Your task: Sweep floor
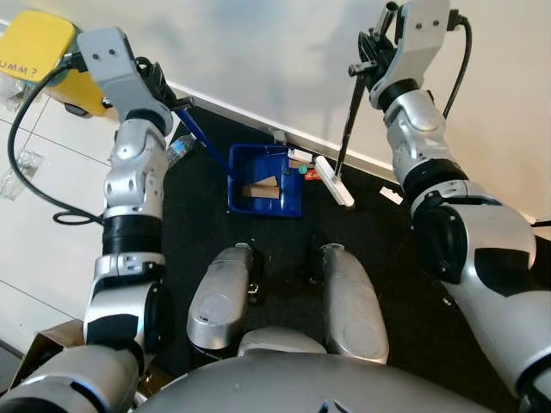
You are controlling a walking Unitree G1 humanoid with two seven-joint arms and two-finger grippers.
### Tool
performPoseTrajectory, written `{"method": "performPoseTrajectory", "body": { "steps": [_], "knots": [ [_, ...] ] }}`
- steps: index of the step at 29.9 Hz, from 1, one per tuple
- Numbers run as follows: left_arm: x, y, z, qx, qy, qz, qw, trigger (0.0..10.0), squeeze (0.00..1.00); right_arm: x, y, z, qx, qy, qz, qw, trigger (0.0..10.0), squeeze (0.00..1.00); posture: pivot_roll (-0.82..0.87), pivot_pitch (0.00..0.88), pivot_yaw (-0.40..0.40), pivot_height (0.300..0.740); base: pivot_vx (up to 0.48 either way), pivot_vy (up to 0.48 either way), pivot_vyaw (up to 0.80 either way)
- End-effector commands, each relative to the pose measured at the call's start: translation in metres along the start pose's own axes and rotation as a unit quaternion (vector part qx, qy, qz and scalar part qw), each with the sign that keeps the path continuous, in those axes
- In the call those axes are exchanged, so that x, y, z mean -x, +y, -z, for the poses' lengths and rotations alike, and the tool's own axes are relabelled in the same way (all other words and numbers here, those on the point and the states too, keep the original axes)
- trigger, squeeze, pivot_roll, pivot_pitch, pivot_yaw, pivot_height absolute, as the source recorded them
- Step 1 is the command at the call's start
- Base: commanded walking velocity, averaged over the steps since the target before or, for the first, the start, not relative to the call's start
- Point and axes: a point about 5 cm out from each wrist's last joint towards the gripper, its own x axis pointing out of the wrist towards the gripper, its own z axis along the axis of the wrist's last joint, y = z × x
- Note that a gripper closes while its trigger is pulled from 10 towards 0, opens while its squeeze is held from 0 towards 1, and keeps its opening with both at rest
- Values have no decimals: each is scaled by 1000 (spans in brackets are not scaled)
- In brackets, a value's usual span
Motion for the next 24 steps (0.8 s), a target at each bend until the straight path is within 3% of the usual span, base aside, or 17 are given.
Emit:
{"method": "performPoseTrajectory", "body": {
  "steps": [1, 5, 8, 12, 14, 17, 24],
  "knots": [
    [7, 2, 10, 1, 22, 3, 1000, 10000, 0, -3, 17, 7, -74, 5, -16, 997, 10000, 0, 508, 260, 88, 740, 0, 0, 0],
    [11, -1, 14, -1, 28, 11, 1000, 10000, 0, -5, 23, 5, -95, 2, -23, 995, 10000, 0, 507, 261, 86, 740, 0, 0, 0],
    [18, -22, 19, -24, 31, 56, 998, 10000, 0, -9, 32, 0, -127, -16, -45, 991, 10000, 0, 492, 265, 83, 740, 0, 0, 0],
    [20, -29, 19, -29, 31, 70, 997, 10000, 0, -10, 35, -3, -134, -24, -54, 989, 10000, 0, 492, 265, 83, 740, 0, 0, 0],
    [20, -44, 17, -34, 27, 96, 994, 10000, 0, -14, 40, -17, -136, -62, -85, 985, 10000, 0, 453, 268, 78, 740, 0, 0, 0],
    [16, -49, 12, -32, 22, 101, 994, 10000, 0, -15, 36, -31, -122, -102, -103, 982, 10000, 0, 433, 265, 73, 740, 0, 0, 0],
    [2, -39, 5, -4, 19, 58, 998, 10000, 0, -4, 0, -55, -69, -180, -82, 978, 10000, 0, 364, 246, 43, 740, 0, 0, 0]
  ]
}}
